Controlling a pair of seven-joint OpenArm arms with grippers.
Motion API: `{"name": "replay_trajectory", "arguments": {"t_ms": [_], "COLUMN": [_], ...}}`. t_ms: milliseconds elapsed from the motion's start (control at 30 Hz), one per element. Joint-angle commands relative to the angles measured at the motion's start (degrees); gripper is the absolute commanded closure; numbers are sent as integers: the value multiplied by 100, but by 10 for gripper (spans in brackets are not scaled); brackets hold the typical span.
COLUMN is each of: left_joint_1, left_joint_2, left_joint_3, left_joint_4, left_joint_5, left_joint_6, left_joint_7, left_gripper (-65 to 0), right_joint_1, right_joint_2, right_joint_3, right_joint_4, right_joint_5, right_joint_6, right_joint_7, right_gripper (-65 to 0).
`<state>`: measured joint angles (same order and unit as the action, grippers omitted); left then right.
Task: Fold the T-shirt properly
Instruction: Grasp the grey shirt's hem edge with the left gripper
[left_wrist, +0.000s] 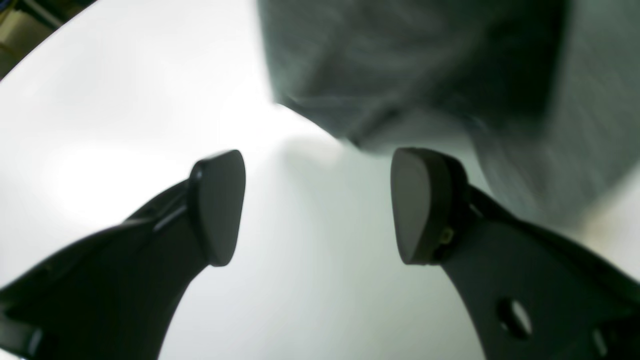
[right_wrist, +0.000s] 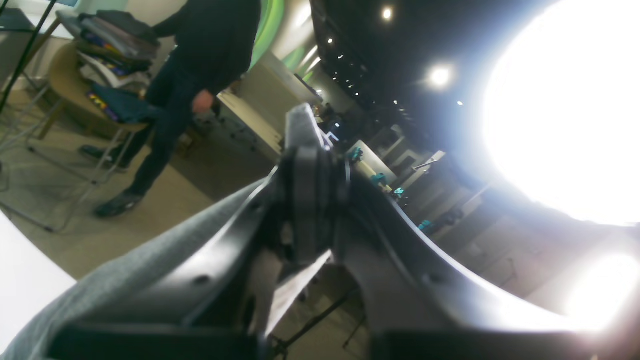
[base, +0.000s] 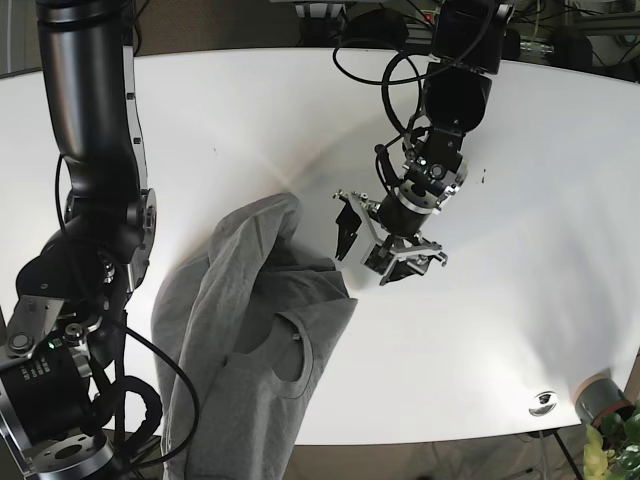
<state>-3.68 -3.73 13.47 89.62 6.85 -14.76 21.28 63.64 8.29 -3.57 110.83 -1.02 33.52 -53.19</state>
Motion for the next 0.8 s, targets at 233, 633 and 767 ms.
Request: {"name": "replay_trajectory", "arguments": {"t_ms": [233,633,767], "left_joint_1": [-1139,-744,-216], "left_joint_2": [474,562,562], "left_joint_3": [-508,266,433], "left_joint_4": [-1222,-897,-571], "left_joint_5": [-39,-48,-48], "left_joint_6": [-5,-277,-488], "left_joint_7": [-154,-101,-101], "left_gripper": [-428,-428,-428], "right_joint_1": [67,67,67], "right_joint_2": [19,19,28], "right_joint_3": [28,28,72], "right_joint_4": [43,-186,-309], "right_joint_5": [1,1,1], "right_joint_6": [-51,-51,-51], "right_joint_7": [136,163,180], "right_gripper": [-21,-21,-21]}}
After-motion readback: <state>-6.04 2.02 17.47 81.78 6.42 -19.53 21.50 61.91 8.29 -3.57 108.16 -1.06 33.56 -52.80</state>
